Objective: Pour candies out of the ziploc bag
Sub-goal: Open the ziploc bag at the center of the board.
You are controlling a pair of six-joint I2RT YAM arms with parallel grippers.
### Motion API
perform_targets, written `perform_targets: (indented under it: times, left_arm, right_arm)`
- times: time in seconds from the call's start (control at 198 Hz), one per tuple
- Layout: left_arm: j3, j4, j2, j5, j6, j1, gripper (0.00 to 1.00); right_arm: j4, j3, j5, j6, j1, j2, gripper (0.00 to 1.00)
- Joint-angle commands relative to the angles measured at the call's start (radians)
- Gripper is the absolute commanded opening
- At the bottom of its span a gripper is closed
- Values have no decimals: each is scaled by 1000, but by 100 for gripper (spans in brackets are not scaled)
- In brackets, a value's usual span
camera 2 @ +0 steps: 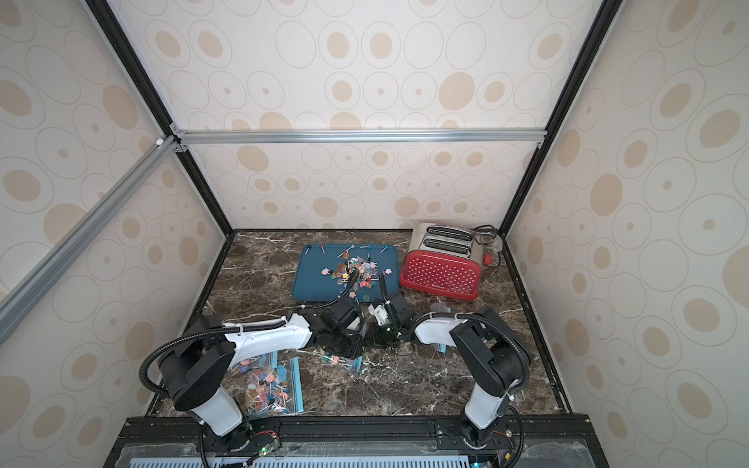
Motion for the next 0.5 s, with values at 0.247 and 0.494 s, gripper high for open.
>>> perform_targets:
  times: [0.247,0.494]
  left_arm:
    - [-20,-14,-6,-26,10,8,20]
    - [-14,-15,-4,-27,14,9,11]
  right_arm:
    - [-13,-10,9,-15,6,5,0]
    - [-13,-10,10,-16,6,5,0]
